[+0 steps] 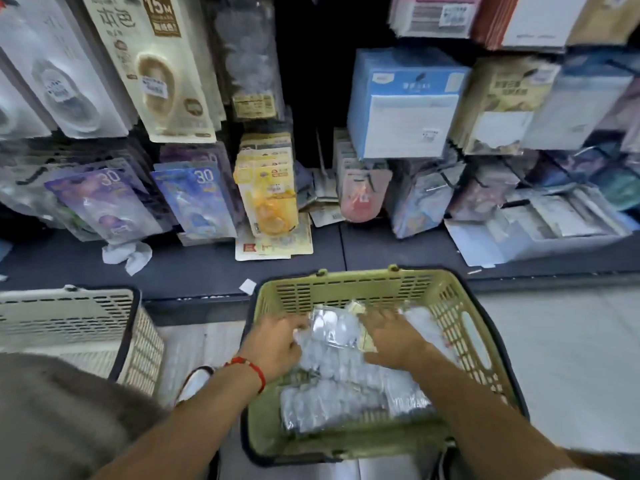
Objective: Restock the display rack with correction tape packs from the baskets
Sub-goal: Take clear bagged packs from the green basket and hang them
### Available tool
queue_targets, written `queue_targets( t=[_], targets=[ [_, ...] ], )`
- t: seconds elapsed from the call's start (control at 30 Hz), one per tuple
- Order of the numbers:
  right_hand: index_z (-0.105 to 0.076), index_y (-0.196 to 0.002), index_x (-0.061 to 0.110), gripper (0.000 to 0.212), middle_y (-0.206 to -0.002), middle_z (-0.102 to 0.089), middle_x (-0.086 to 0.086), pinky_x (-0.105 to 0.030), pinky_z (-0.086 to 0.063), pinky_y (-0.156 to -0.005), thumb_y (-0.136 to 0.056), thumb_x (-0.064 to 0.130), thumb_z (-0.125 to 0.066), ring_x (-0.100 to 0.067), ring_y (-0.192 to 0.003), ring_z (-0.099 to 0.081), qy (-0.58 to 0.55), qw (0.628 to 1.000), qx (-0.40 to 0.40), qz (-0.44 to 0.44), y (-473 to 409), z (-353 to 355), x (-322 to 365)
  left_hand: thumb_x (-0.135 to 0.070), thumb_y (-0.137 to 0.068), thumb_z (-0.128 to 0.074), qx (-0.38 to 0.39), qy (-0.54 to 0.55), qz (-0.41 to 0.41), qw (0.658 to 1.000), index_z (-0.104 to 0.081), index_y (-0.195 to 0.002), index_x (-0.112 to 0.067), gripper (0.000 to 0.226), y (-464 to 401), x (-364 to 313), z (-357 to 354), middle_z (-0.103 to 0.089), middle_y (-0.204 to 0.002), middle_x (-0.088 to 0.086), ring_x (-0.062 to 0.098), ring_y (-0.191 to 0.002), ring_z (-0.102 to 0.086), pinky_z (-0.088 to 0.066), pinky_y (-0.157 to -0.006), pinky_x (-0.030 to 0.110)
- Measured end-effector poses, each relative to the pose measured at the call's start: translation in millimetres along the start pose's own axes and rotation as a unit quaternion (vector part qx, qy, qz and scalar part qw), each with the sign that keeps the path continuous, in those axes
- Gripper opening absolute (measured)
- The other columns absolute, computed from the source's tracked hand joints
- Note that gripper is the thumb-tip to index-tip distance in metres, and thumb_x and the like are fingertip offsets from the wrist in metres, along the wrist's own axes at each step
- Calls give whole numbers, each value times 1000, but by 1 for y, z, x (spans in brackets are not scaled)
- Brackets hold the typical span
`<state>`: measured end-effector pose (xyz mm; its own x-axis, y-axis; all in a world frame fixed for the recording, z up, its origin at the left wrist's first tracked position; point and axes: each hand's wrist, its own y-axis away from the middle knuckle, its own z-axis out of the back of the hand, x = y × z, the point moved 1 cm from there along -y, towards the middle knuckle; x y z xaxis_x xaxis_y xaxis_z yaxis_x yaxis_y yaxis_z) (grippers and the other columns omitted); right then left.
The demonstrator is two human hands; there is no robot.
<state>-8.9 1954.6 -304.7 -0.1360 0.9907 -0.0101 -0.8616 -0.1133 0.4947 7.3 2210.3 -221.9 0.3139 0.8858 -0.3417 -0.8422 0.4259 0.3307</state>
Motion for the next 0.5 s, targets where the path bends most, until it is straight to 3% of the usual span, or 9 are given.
queue_targets(
  t=[0.07,0.13,0.27,0.33,0.4,0.47,0.5],
  targets=[
    [-21,-162,12,85,-160,-31,-17,-49,-33,-117,-99,56,-58,-37,-144,-34,-40,998,-45,-36,-5,-23,13,-9,-95,-61,14,60,49,997,-66,-135,-22,43,9,4,-32,-63,-140,6,24,-127,-60,-46,-108,28],
    [-32,-155,12,79,-149,-40,-16,-46,-37,-111,-98,59,-58,-34,-136,-41,-79,989,-90,-91,-10,-30,24,-8,-96,-63,9,109,84,991,-68,-132,-21,39,14,4,-56,-65,-137,4,22,-125,-61,-46,-108,25],
    [-50,-138,11,50,-138,-53,-12,-41,-44,-101,-103,46,-60,-31,-125,-55,-282,955,-28,-86,-8,-36,33,-4,-96,-70,4,272,164,948,-62,-137,-16,44,15,-4,-82,-65,-131,7,22,-119,-62,-50,-107,32],
    [-49,-132,11,35,-123,-63,-13,-38,-49,-93,-108,37,-54,-30,-109,-62,-410,909,-27,-70,-1,-34,32,-6,-97,-71,-5,370,217,903,-55,-145,-13,52,12,-11,-87,-63,-136,15,27,-120,-63,-52,-107,38],
    [-53,-129,15,29,-119,-68,-10,-39,-54,-94,-108,35,-54,-28,-108,-66,-514,855,-31,-62,9,-28,30,-16,-98,-73,-15,474,253,843,-54,-144,-19,50,10,-18,-90,-65,-137,14,26,-114,-68,-58,-97,34],
    [-63,-118,23,20,-113,-74,1,-32,-59,-89,-105,38,-60,-17,-105,-72,-623,781,17,-32,16,-23,30,-22,-100,-72,0,616,268,740,-52,-139,-23,44,7,-28,-91,-75,-125,9,24,-101,-76,-61,-83,32],
    [-67,-109,25,19,-106,-76,7,-25,-59,-82,-104,43,-62,-13,-98,-74,-637,770,38,-16,20,-20,31,-21,-102,-69,-4,667,271,694,-51,-136,-23,38,5,-32,-92,-79,-116,7,24,-96,-79,-62,-79,36]
  ],
)
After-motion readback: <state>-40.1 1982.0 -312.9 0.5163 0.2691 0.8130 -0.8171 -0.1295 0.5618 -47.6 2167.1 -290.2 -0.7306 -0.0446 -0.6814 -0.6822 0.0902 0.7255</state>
